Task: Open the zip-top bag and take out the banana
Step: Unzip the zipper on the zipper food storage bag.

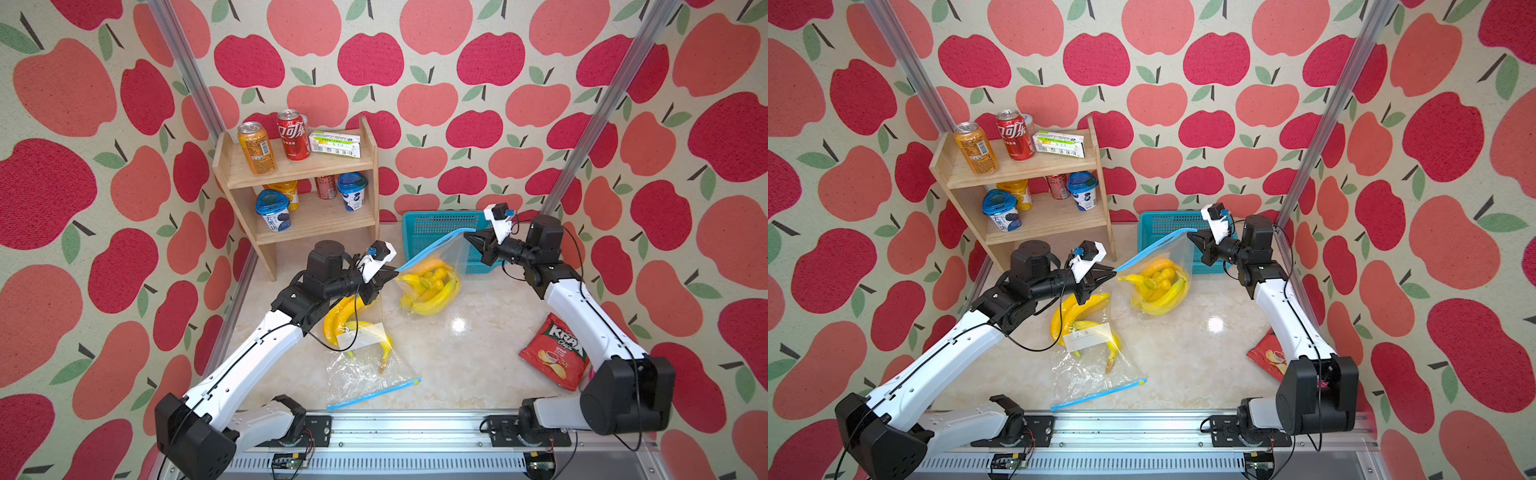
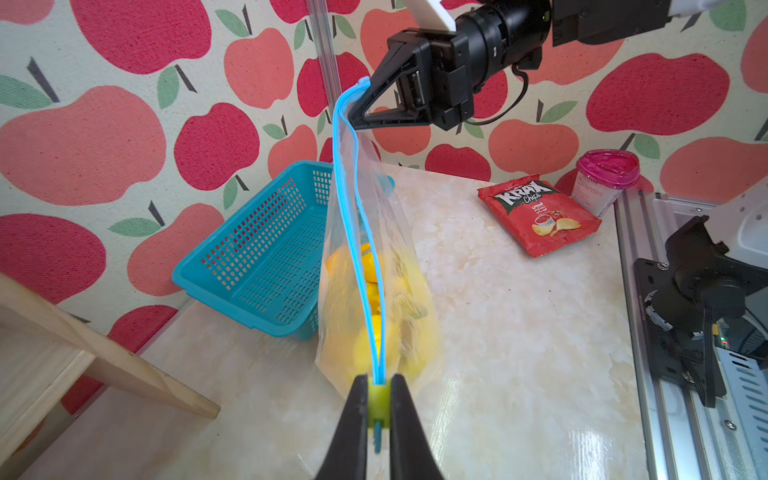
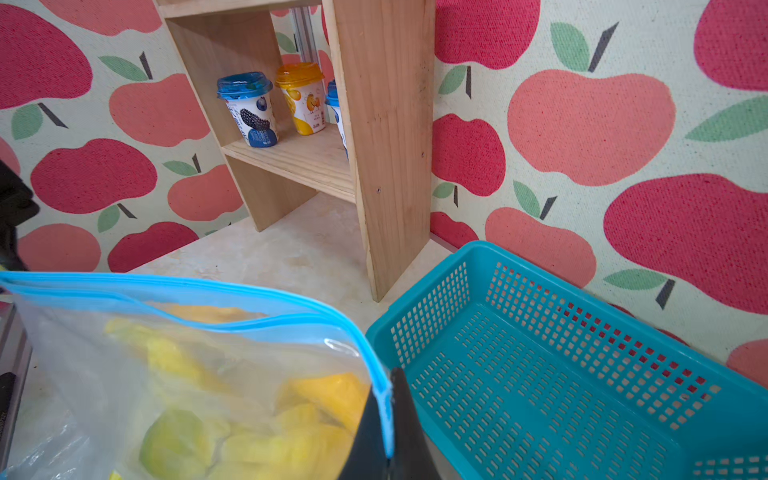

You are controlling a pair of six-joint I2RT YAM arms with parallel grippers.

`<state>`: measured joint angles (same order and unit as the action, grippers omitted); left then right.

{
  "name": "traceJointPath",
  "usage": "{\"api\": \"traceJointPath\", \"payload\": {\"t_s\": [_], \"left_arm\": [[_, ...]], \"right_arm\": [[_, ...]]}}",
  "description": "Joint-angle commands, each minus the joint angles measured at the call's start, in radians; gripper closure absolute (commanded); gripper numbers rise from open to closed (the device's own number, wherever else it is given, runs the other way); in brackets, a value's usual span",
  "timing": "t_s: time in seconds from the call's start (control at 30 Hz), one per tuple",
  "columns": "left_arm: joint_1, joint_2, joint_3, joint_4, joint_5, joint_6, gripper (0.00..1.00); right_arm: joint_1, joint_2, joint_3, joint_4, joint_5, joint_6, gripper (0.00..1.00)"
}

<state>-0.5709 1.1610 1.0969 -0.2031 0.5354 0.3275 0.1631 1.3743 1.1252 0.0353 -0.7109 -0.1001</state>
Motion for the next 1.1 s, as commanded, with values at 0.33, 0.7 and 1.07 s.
{"api": "traceJointPath", "payload": {"t_s": [0.33, 0.7, 1.07], "left_arm": [[-0.166, 0.030, -0.049, 0.028, -0.061, -0.070, 0.93], [-0.227, 0.088, -0.071, 0.067, -0.168, -0.142, 0.92], [-0.251, 0.068, -0.092, 0.088, -0.201, -0.157, 0.92]], "right_arm": [[-0.006, -0.386, -0.275, -0.292, 0.228, 0.036, 0.68], [-0.003, -0.630, -0.143, -0.600, 0.253, 0.136, 0.19], [0.177, -0.541, -0.055, -0.776, 0.171, 0.129, 0.32]]}}
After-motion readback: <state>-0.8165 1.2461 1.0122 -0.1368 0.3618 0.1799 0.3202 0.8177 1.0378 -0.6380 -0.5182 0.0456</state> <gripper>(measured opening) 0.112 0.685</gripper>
